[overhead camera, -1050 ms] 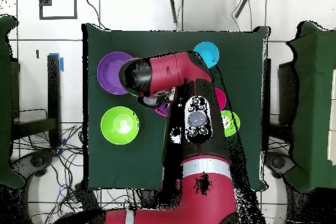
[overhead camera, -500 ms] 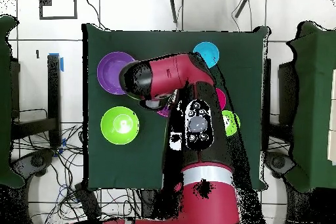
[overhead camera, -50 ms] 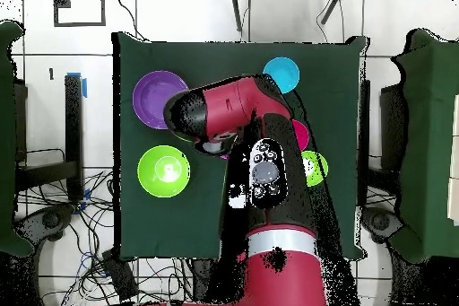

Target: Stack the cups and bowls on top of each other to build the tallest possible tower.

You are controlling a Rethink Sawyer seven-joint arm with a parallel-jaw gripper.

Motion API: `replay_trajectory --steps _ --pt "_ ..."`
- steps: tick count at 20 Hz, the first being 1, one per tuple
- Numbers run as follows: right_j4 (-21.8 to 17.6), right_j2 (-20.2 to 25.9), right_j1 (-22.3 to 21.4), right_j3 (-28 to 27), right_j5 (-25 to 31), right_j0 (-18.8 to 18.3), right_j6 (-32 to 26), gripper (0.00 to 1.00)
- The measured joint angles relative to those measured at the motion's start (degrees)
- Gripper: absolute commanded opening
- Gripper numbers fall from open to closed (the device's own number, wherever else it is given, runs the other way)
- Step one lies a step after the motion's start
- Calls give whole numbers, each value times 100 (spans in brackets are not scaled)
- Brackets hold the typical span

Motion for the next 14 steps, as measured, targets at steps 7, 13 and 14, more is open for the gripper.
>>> replay_trajectory --steps 7,13,14 --pt "-45 8 -1 4 0 -4 0 100" --pt "-45 32 -1 5 0 -31 0 100" --pt "-46 41 -1 5 0 -37 0 100"
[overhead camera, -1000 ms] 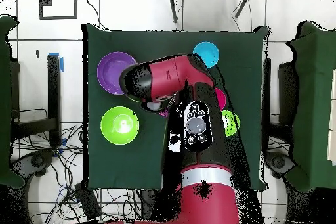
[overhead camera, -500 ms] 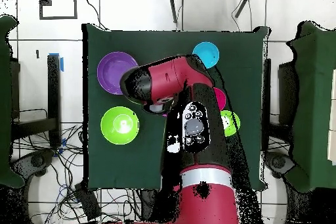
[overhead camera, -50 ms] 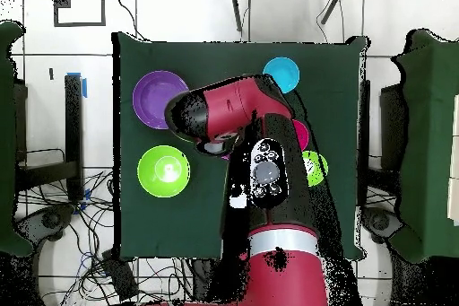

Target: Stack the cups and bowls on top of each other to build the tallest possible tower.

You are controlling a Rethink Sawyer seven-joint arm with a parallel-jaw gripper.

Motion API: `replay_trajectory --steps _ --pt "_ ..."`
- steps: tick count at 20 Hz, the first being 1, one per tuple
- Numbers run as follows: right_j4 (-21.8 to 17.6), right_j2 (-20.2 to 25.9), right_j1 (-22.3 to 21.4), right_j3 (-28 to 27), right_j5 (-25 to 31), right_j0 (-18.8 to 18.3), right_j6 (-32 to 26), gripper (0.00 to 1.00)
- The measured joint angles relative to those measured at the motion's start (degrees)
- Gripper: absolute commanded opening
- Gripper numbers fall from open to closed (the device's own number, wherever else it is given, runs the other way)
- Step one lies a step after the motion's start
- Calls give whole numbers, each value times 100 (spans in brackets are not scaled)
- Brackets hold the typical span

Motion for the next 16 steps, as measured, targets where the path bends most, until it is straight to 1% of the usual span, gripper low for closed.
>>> replay_trajectory --steps 16 --pt "1 224 1 0 0 -69 0 100"
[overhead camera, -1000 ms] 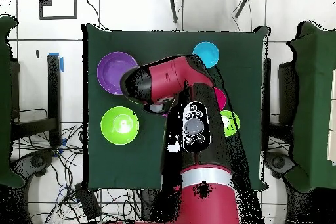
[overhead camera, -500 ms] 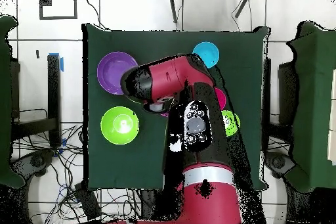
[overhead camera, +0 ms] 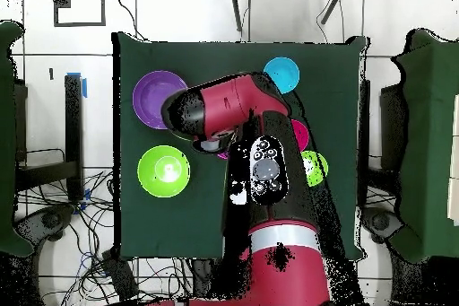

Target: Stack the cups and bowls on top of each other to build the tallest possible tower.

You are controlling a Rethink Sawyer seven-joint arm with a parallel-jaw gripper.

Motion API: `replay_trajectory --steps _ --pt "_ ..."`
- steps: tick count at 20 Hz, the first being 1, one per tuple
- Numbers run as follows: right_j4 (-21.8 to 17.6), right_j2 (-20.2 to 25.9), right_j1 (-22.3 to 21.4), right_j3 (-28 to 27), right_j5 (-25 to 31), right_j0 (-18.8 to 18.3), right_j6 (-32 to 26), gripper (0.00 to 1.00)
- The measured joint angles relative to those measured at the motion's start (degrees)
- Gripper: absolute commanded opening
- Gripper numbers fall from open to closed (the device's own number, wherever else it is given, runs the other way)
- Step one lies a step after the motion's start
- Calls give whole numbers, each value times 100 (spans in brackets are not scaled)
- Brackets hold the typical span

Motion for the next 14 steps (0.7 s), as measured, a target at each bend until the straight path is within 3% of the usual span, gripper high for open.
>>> replay_trajectory --steps 14 --pt "-2 44 0 12 -1 -8 0 100"
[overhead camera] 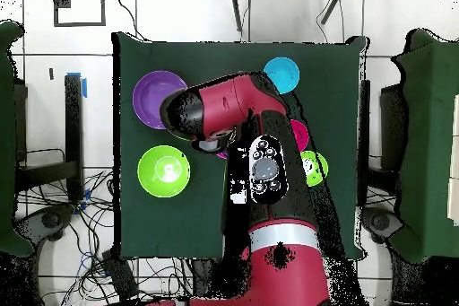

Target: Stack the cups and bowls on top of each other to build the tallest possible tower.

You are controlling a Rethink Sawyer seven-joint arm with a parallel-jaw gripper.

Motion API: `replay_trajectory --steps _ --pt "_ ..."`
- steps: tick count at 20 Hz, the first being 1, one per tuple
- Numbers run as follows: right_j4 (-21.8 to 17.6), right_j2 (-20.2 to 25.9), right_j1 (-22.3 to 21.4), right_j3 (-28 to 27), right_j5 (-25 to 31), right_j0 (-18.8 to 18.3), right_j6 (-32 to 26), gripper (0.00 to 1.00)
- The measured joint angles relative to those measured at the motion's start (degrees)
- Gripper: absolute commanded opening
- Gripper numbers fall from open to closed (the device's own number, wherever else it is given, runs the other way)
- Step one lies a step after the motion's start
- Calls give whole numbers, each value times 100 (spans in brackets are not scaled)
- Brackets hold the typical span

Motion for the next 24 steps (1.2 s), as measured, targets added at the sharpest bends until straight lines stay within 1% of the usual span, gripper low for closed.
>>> replay_trajectory --steps 7,13,19,24 --pt "-43 -22 0 20 1 12 0 100" --pt "-277 -57 0 21 -30 37 0 100" --pt "-427 -66 0 21 -203 37 0 100" --pt "-461 -66 0 40 -359 37 0 100"
